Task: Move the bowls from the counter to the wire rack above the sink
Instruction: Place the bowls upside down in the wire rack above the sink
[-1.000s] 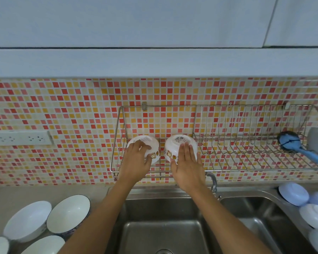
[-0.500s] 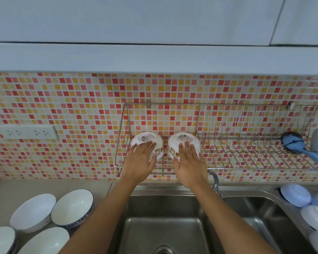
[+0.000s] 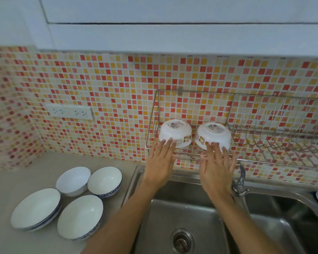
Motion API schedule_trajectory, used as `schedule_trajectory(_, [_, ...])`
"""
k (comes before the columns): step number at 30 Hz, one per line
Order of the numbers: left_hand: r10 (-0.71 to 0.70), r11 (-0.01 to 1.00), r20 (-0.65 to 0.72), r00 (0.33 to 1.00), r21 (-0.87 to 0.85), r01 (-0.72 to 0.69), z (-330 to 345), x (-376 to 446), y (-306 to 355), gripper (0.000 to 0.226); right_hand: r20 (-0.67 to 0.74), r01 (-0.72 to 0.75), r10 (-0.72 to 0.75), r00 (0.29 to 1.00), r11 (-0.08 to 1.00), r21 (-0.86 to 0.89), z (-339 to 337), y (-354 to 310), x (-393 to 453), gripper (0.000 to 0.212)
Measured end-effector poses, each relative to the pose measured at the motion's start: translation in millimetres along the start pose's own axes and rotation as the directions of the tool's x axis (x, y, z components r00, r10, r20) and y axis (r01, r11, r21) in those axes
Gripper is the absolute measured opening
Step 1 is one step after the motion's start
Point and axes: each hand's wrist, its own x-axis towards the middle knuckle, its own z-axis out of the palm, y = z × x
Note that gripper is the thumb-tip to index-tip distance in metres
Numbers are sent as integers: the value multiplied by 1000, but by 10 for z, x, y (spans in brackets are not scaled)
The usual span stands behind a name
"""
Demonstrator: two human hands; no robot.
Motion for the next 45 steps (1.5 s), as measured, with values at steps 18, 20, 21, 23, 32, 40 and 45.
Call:
schedule_trajectory(18, [-468,875,286,836,12,485,-179,-1630,-2192,74,462,164,-341,819,910,381,1006,-2019,-1152,87])
schedule_trajectory(20, [-567,804,274,776,-21,595,-246,-1665,-2505,75,542,139,-349,765,910,390,1122,-2387,-1136,96])
schedule_trajectory(21, [-608,771,266,748,-27,636,-271,-1668,-2653,77,567,132,-348,746,913,386,1178,-2560,-1123,99])
schedule_trajectory(23, [-653,738,252,714,-4,675,-298,-1684,-2949,79,603,146,-358,713,917,371,1293,-2888,-1093,101])
schedule_trajectory(32, [-660,692,429,617,26,722,-67,-1712,-4048,69,673,241,-413,613,910,339,1937,-3849,-843,101])
schedule_trajectory(40, [-659,641,563,498,75,764,208,-1499,-4522,50,741,398,-421,524,890,224,2427,-4088,-787,103])
schedule_trajectory(45, [-703,522,546,456,-40,852,247,-1393,-4610,38,665,358,-445,599,893,274,2507,-4173,-819,104])
